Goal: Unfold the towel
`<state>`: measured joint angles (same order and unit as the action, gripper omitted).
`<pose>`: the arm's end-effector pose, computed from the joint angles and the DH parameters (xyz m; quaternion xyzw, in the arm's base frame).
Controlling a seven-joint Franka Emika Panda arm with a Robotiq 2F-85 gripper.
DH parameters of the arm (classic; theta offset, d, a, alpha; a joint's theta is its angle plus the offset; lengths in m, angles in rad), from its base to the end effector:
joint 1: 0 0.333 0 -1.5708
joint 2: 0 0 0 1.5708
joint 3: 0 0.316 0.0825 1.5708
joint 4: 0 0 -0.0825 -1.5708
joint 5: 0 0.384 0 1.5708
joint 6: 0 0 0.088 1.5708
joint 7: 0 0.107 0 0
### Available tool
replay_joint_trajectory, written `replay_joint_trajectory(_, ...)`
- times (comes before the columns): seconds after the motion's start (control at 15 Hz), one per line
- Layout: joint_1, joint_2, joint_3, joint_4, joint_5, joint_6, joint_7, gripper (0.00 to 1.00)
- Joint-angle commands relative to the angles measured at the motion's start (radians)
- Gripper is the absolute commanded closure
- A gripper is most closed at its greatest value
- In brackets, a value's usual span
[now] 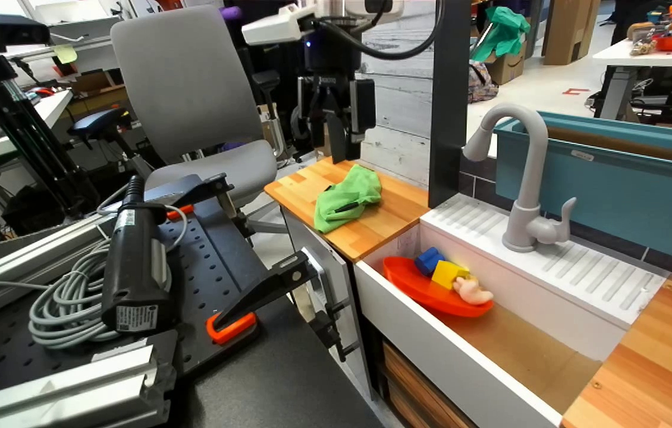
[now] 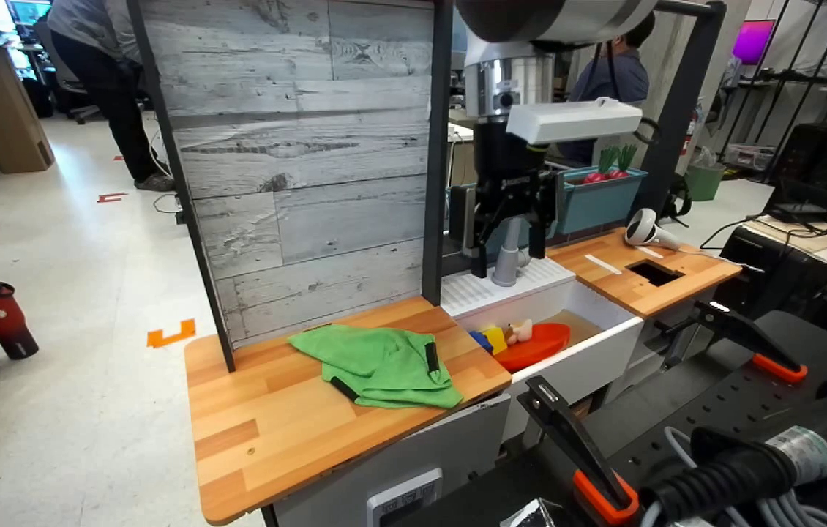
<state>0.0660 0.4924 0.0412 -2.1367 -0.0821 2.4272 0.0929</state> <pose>0.5439 0.0590 0.1560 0.9941 0.0392 -0.0984 0.0236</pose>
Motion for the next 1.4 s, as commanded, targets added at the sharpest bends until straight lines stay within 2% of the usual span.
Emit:
replay_joint_trajectory(0.0,0.039,0.139,-0.007,0.131,0.010,0.046,0.037,0.00)
replay_joint_trajectory(0.47,0.084,0.349,-0.027,0.334,0.015,0.058,0.105,0.00)
replay_joint_trajectory(1.07,0.122,0.510,-0.048,0.492,0.008,0.052,0.129,0.00)
replay_joint_trajectory(1.13,0.125,0.523,-0.049,0.505,0.008,0.050,0.130,0.05)
replay_joint_trajectory(1.2,0.130,0.536,-0.051,0.519,0.008,0.046,0.132,0.26)
replay_joint_trajectory(1.33,0.140,0.556,-0.059,0.539,0.002,0.044,0.135,0.31)
